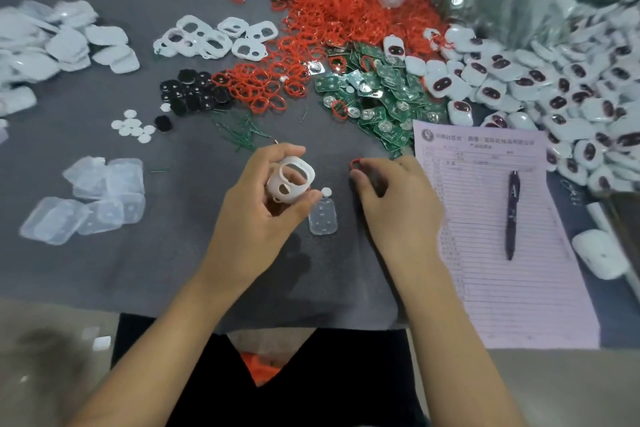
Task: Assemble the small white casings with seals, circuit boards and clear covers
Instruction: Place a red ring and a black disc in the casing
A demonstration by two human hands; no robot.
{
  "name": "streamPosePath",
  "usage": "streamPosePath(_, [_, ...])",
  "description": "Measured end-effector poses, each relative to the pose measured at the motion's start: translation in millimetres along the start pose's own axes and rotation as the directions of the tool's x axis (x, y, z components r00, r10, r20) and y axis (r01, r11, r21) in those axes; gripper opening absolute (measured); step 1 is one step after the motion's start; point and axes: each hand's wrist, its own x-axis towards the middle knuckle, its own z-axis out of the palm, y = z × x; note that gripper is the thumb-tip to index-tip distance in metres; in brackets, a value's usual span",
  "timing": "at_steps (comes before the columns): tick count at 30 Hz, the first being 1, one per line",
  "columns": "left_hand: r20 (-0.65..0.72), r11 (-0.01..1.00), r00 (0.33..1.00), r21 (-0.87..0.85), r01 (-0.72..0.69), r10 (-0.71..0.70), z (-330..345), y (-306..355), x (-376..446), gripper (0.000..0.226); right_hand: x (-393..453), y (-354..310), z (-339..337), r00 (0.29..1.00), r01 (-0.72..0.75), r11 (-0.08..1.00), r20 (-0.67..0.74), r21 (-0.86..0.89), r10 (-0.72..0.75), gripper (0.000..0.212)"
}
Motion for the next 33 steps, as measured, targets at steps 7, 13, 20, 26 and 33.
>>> streamPosePath(7, [-0.049,0.986,0.994,-0.138,0.093,-0.100,-2.6,2.0,-2.5,0.046,15.6,-14.2,5.7,0.972,0.224,0.947,-0.125,0.233,-0.199,0.013])
streamPosePath(13, [-0.059,0.976,0.989,-0.184,0.121,-0.133,-3.9,1.2,0.2,0.040,-9.2,-48.0,16.9,0.957,0.287,0.712,-0.154,0.640,-0.247,0.010])
streamPosePath(20, [-0.044,0.984,0.993,-0.144,0.103,-0.111,-5.2,-2.0,1.9,0.041,-14.6,-46.4,28.3,0.960,0.268,0.616,-0.156,0.740,-0.231,0.021])
streamPosePath(26, [0.042,0.968,0.991,-0.213,0.130,-0.124,-5.3,-1.9,2.4,0.039,-18.3,-47.7,26.3,0.932,0.357,0.690,-0.192,0.630,-0.307,0.021])
streamPosePath(33, [0.139,0.972,0.985,-0.195,0.133,-0.107,-8.7,-3.0,2.5,0.054,-19.7,-52.9,23.9,0.966,0.256,0.717,-0.136,0.648,-0.221,0.012])
